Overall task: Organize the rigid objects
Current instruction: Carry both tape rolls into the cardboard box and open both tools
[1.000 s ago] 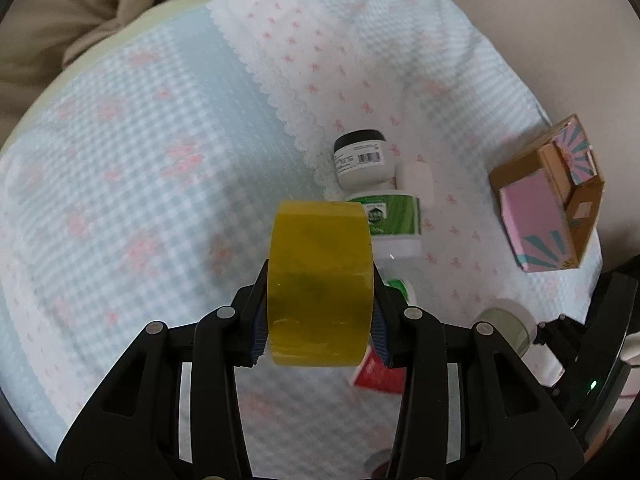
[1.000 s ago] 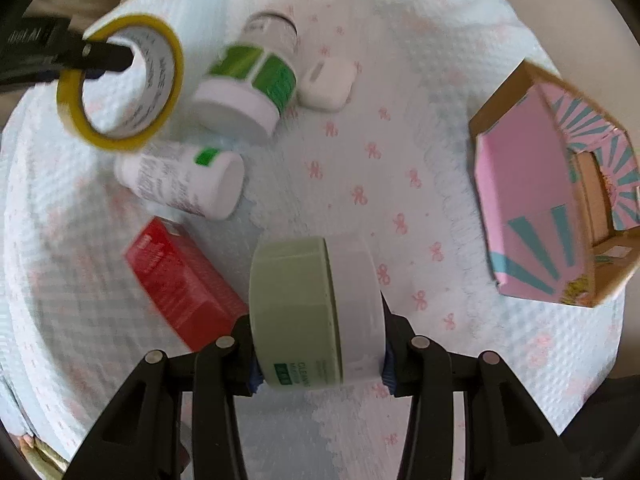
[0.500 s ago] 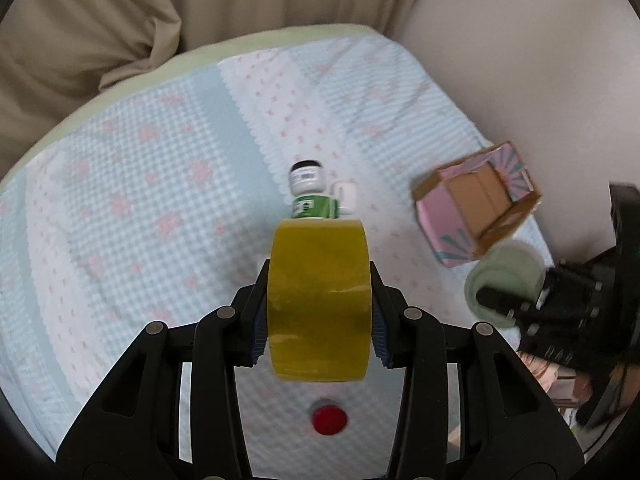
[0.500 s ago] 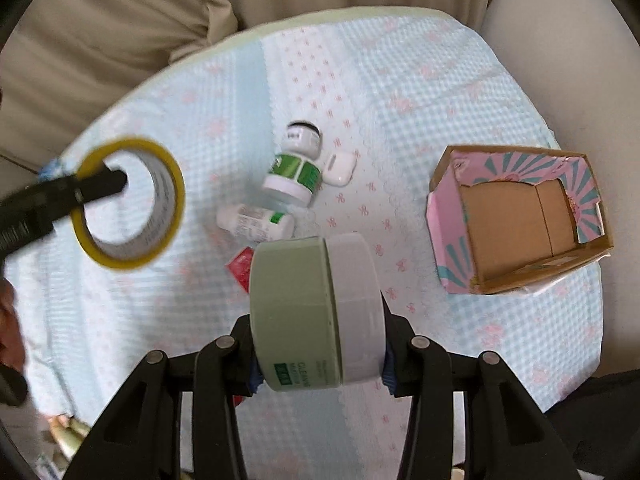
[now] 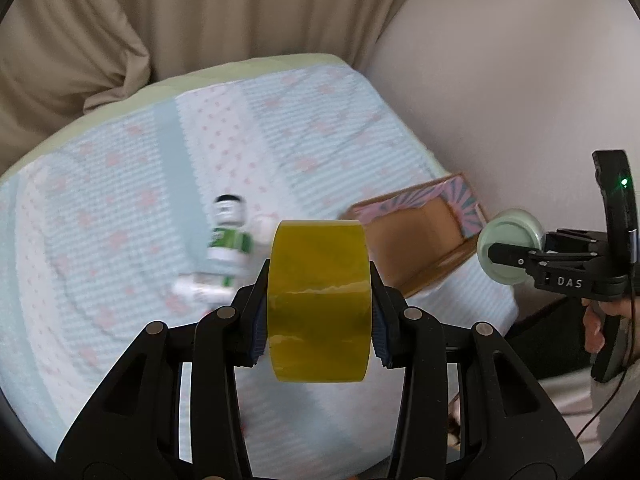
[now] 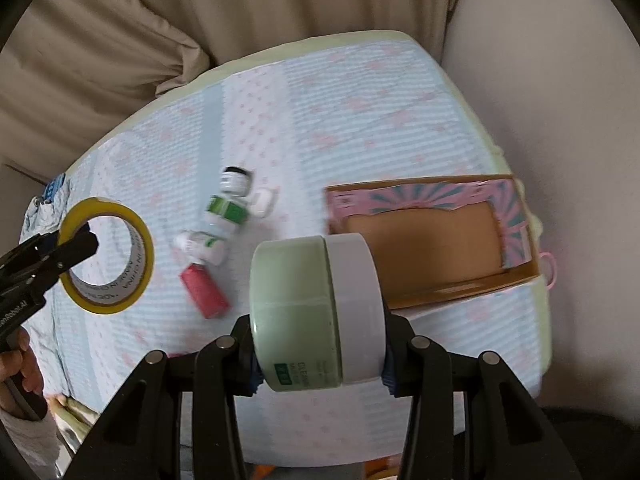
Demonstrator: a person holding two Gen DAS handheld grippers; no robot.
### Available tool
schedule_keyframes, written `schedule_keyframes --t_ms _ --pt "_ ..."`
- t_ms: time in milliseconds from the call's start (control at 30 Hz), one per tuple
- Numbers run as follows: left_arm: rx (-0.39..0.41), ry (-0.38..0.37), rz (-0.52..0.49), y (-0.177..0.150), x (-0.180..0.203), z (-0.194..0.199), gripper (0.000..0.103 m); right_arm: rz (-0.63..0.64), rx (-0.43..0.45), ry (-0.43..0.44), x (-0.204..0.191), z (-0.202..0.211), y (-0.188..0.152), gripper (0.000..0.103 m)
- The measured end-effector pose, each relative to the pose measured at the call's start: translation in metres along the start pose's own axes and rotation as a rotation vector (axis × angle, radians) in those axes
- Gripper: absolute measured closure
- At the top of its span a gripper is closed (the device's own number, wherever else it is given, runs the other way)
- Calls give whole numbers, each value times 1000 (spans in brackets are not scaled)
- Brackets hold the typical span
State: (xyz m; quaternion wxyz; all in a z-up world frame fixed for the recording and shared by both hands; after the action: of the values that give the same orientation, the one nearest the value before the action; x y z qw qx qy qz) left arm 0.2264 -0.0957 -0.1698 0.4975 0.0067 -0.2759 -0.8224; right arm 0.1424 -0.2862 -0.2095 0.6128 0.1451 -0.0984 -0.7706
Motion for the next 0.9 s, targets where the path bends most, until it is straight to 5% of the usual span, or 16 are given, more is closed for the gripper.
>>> schedule_keyframes --t_ms 467,900 --pt "-99 -46 71 36 153 -151 66 -15 -110 -26 191 -55 30 62" --pt "-277 35 131 33 162 -292 66 39 -217 25 224 -164 56 62"
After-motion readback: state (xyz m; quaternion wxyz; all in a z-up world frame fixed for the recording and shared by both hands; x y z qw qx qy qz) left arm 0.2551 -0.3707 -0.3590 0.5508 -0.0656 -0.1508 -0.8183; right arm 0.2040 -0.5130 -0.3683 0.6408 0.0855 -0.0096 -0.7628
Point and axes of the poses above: each gripper's, at about its wrist camera, not at the fingertips, and z roughly against the way its jaws point, x to its right, y to its top, the point moved 2 cm from there along -z, roughly the way its jaws point, and after that the axes turned 1 degree about -y, right-handed, at the moved point
